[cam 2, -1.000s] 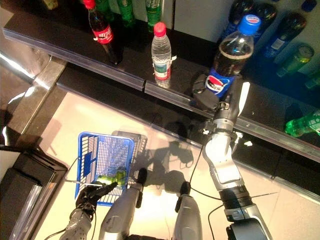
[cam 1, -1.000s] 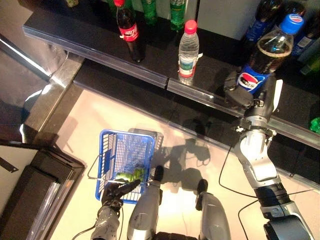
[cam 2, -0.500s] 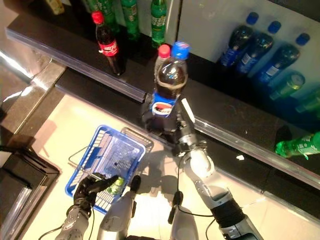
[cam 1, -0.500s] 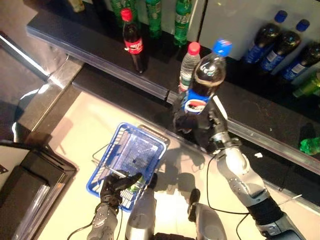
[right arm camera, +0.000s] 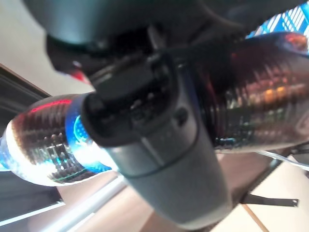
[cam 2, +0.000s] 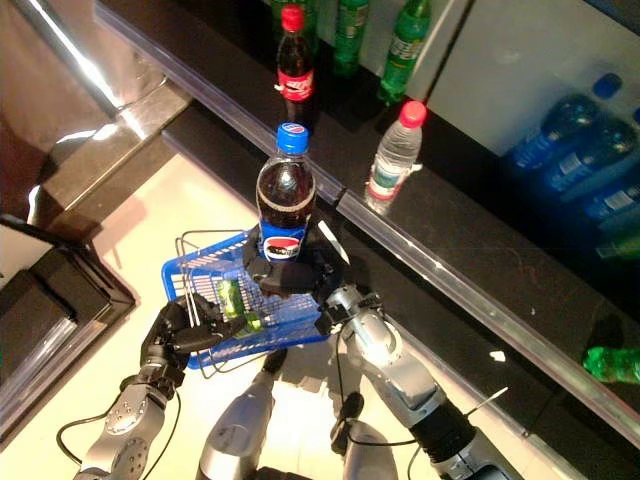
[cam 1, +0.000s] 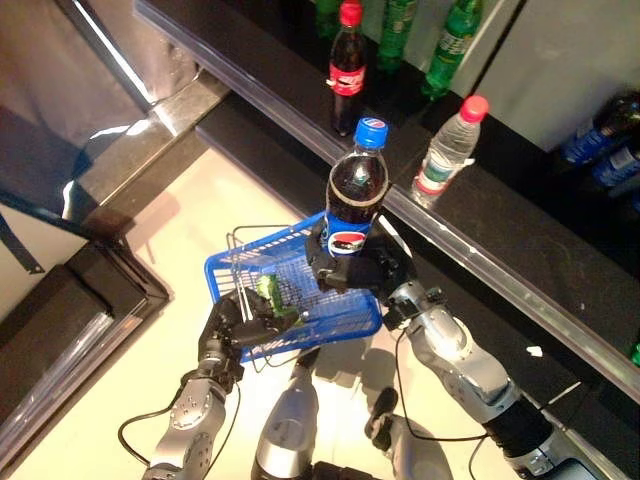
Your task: Pick up the drink and place into the basket.
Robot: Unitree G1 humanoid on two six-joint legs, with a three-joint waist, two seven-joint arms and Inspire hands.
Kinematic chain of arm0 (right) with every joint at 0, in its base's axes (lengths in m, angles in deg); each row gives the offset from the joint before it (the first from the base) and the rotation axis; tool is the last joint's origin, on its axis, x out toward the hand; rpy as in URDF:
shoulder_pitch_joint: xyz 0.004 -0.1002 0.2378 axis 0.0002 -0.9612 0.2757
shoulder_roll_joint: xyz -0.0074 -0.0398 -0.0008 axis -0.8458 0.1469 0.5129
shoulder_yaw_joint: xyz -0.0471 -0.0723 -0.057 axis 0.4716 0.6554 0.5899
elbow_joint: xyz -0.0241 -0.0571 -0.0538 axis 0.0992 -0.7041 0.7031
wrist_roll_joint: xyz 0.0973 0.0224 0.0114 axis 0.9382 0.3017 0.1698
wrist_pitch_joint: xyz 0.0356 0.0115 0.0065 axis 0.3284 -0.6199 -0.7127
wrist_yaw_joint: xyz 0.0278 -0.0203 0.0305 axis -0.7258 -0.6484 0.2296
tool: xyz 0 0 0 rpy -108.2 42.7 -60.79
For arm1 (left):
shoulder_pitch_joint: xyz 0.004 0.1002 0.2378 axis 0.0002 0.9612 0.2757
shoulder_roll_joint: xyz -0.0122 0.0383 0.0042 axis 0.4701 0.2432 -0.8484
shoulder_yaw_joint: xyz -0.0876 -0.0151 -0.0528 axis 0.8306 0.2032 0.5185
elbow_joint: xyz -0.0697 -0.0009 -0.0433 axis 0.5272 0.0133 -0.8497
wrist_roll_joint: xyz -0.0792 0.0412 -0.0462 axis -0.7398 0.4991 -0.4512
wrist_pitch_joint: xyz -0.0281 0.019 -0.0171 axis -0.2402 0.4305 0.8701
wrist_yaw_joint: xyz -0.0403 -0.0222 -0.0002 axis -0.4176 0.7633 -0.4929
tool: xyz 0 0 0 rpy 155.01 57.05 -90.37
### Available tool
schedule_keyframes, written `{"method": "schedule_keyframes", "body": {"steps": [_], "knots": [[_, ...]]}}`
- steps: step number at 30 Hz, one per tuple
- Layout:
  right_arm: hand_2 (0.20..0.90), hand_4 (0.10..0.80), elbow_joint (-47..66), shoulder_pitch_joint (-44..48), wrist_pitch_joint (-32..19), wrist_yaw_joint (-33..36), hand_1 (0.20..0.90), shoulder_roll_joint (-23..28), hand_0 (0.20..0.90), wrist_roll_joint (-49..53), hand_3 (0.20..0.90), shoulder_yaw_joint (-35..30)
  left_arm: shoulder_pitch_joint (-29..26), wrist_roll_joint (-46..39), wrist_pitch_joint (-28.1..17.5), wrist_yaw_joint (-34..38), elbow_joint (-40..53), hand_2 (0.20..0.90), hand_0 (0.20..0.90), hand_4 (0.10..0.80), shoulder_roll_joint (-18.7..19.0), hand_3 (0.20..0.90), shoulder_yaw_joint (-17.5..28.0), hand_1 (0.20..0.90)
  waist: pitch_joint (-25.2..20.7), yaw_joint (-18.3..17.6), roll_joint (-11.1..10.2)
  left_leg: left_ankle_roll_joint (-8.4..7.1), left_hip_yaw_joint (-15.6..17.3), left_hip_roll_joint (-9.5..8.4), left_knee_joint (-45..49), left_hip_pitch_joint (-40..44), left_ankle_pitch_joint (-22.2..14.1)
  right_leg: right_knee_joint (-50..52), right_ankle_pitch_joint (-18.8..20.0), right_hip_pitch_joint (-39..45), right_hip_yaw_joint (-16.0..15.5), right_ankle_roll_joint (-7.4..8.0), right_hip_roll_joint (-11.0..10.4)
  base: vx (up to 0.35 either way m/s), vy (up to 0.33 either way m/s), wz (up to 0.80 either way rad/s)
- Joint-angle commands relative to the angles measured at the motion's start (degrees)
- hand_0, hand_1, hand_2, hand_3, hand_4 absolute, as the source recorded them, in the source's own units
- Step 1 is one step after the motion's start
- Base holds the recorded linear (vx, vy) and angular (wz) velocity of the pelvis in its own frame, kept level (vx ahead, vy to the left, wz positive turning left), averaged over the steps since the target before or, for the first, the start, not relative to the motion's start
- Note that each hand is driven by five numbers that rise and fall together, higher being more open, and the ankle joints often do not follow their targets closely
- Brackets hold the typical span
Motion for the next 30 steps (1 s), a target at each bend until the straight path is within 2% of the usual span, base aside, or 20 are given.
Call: {"method": "schedule_keyframes", "body": {"steps": [1, 4, 12, 19, 24, 30], "knots": [[0.3, 0.1, 9.42, 8.35, -8.39, 1.04, 0.3, -6.25, 0.3, -2.54, 0.2, 1.17, -1.52, 2.33, -9.11, -5.14, 14.73, 0.3, 0.3, 0.1, 4.9, 0.2, 2.6, 0.3, -10.7, 1.3, -1.72, 2.3, -2.81, -2.26, 4.08, -0.61, -1.21, -3.85, 4.59, 2.7, -0.55, -3.64, 1.57, 0.06, -0.042, 0.06], [0.3, 0.1, 8.42, 9.31, -8.11, 3.08, 0.3, -6.47, 0.3, -2.98, 0.2, 1.88, -2.12, 2.8, -8.7, -7.62, 17.5, 0.3, 0.3, 0.1, 5.9, 0.2, 2.41, 0.3, -11.0, 2.04, -2.0, 2.27, -3.47, -2.47, 4.37, -0.47, -1.45, -4.01, 4.62, 3.15, -0.94, -3.52, 1.49, 0.063, -0.029, 0.04], [0.3, 0.1, 6.11, 9.03, -7.32, 6.53, 0.3, -7.42, 0.3, -2.84, 0.2, 3.27, -5.26, -3.31, -8.63, -17.78, 27.59, 0.3, 0.3, 0.1, 6.73, 0.2, 0.72, 0.3, -11.47, 3.22, -2.44, 2.43, -4.98, -2.95, 4.85, -0.34, -1.84, -4.52, 4.68, 4.11, -1.69, -3.29, 1.31, 0.054, -0.017, 0.16], [0.3, 0.1, 3.53, 8.67, -5.78, 8.05, 0.3, -8.65, 0.3, -3.58, 0.2, 5.89, -8.63, -10.81, -5.36, -25.92, 33.08, 0.3, 0.3, 0.1, 7.16, 0.2, -1.37, 0.3, -11.9, 3.45, -2.67, 2.53, -5.54, -3.32, 5.37, -0.07, -2.26, -4.04, 4.56, 4.31, -2.14, -3.18, 1.04, 0.039, -0.007, 0.03], [0.3, 0.1, 0.21, 7.9, -5.25, 9.37, 0.3, -9.15, 0.3, -5.69, 0.2, 6.88, -9.15, -15.37, -3.86, -29.66, 34.39, 0.3, 0.3, 0.1, 7.89, 0.2, -1.02, 0.3, -12.29, 3.59, -2.59, 2.52, -5.56, -3.52, 5.79, -0.03, -2.47, -3.72, 4.48, 4.37, -2.35, -3.15, 0.78, 0.04, 0.013, 0.0], [0.3, 0.1, -9.97, 4.9, -4.26, 12.18, 0.3, -9.13, 0.3, -11.6, 0.2, 6.97, -8.11, -17.99, -3.98, -31.75, 34.93, 0.3, 0.3, 0.1, 9.02, 0.2, 1.76, 0.3, -12.78, 3.94, -2.25, 2.39, -5.29, -3.53, 6.23, -0.14, -2.85, -3.09, 4.0, 4.3, -2.91, -3.15, 0.26, 0.028, 0.011, 0.0]]}}
